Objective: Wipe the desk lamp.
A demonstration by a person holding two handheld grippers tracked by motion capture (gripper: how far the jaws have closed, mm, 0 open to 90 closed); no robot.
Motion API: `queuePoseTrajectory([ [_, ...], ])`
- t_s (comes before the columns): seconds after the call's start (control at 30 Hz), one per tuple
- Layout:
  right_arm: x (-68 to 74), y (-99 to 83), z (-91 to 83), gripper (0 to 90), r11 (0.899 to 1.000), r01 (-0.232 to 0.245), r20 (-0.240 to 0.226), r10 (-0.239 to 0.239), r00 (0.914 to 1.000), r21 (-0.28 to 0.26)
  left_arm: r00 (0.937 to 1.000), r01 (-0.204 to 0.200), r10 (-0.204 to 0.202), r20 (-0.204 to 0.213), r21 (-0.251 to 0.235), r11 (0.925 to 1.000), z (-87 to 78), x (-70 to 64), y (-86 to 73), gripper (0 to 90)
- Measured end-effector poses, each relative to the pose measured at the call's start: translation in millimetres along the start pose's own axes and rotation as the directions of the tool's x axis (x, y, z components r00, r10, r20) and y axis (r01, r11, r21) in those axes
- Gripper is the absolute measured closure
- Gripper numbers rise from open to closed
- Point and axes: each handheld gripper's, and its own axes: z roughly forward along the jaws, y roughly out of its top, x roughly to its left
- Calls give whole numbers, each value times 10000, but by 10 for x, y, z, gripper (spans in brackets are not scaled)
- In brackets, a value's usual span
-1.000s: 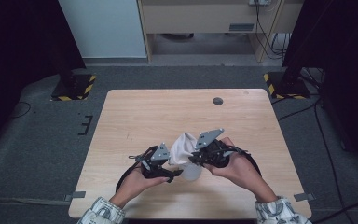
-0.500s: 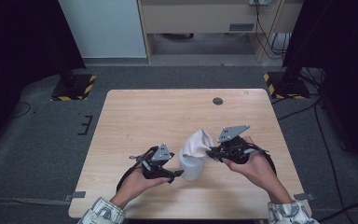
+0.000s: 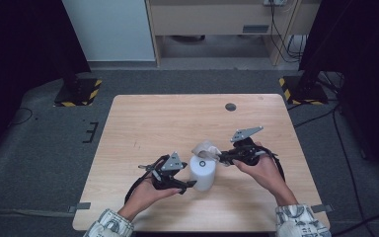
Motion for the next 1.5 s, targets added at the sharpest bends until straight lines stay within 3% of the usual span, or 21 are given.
queuePoseTrajectory([
  [0.43, -41, -200, 320, 841, 9962, -373, -84, 381, 9992, 792, 9998, -31, 29, 205, 68, 10000, 28, -17, 18, 252],
  [0.77, 85, -244, 271, 840, 9956, -156, -242, 179, 9995, 927, 9996, 73, -70, 258, -115, 9999, -37, 17, 6, 205],
  [0.9, 123, -217, 228, 840, 9967, 7, -114, 2, 9999, 816, 9997, 79, -77, 218, -118, 9999, -27, 15, 20, 187],
  [1.13, 163, -61, 31, 841, 9994, 128, -38, -130, 9999, -325, 9995, 204, -201, 259, -133, 9997, -23, 22, 16, 190],
  [1.5, 70, -194, 369, 841, 9955, -37, 40, 33, 10000, 945, 9995, 201, -197, 247, -170, 9997, -21, 26, 10, 188],
])
